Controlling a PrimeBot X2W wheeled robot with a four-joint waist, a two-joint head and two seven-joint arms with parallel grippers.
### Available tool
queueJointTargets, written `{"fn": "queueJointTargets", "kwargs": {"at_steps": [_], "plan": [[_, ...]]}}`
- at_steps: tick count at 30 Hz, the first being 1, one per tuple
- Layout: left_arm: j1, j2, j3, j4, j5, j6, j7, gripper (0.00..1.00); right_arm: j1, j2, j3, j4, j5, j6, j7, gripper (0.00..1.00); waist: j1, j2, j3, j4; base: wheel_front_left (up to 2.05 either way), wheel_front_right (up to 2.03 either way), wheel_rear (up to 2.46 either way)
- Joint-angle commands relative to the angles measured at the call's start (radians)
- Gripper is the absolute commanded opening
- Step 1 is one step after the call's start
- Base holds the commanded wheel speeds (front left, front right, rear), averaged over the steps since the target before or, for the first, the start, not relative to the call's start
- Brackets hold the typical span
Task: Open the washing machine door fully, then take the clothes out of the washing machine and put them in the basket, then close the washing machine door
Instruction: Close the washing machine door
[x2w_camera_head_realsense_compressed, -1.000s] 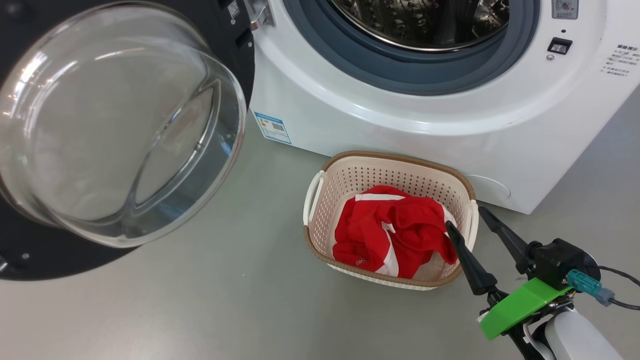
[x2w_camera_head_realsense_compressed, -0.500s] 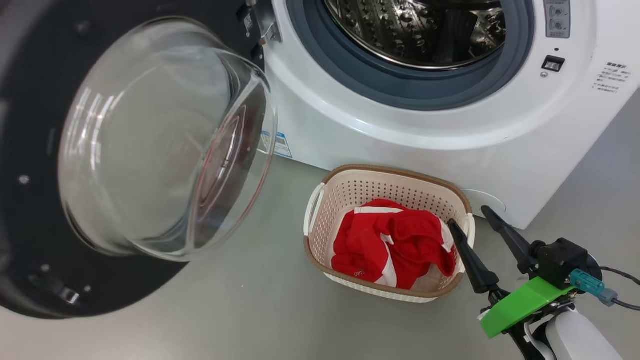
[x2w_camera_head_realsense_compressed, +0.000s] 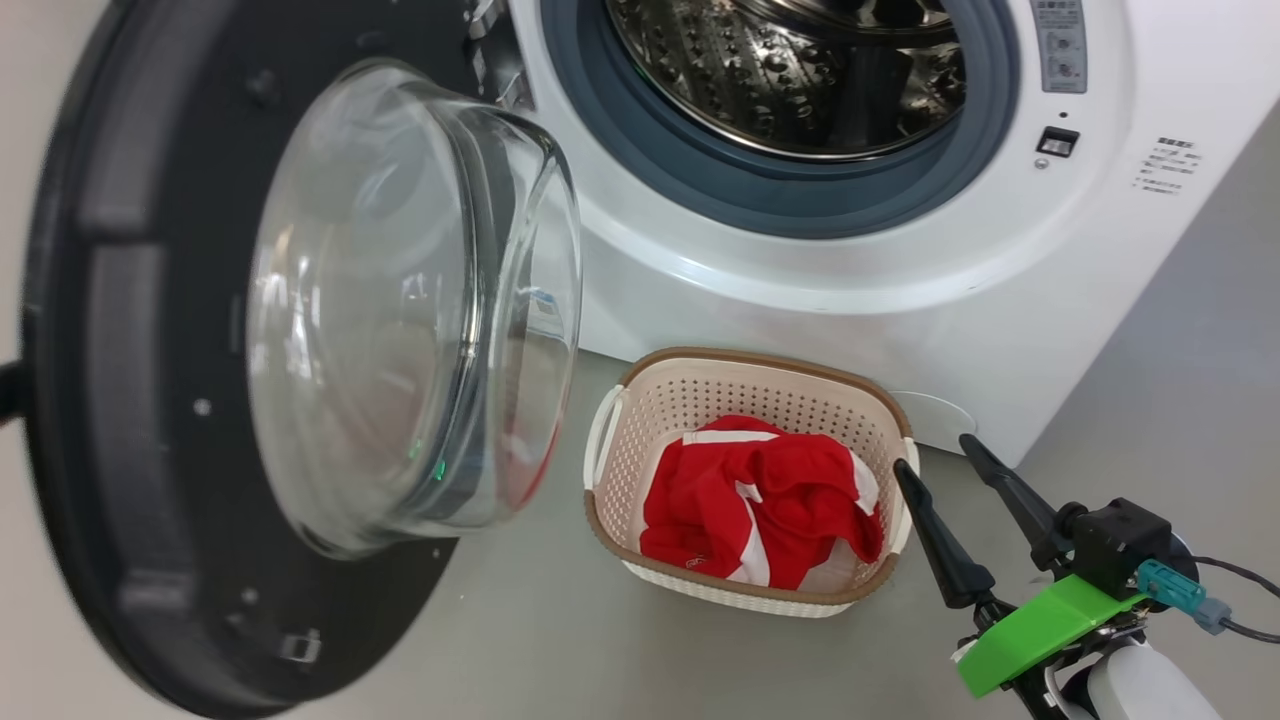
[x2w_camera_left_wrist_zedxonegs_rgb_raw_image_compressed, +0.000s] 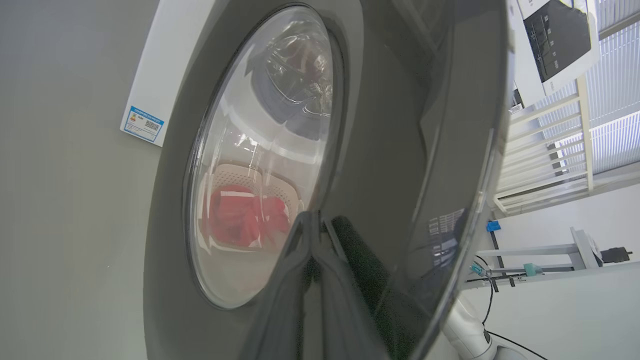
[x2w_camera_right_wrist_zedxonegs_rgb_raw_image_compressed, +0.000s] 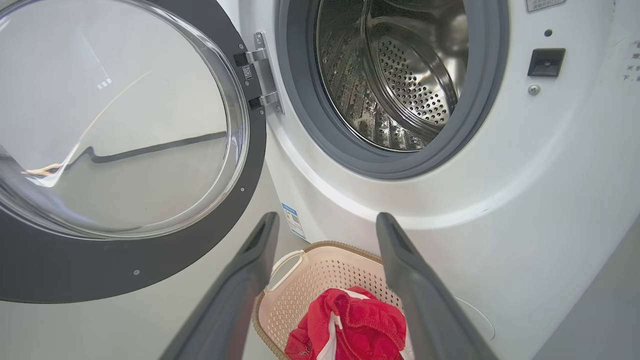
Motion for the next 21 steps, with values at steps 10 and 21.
{"fn": "queueJointTargets", "kwargs": {"at_steps": [10, 21], "plan": [[-0.002, -0.051, 0.003, -0.22, -0.081, -0.004, 0.024, 0.0, 0.004, 0.008, -0.011, -0.033, -0.013, 0.002, -0.005, 1.0, 0.0, -0.0001, 0.0, -0.071, 0.0, 0.0, 0.0], [-0.053, -0.155, -0.066, -0.289, -0.038, -0.004, -0.018, 0.0, -0.008, 0.022, -0.035, -0.045, -0.018, 0.002, -0.005, 1.0, 0.0, -0.0001, 0.03, -0.186, 0.0, 0.0, 0.0]]}}
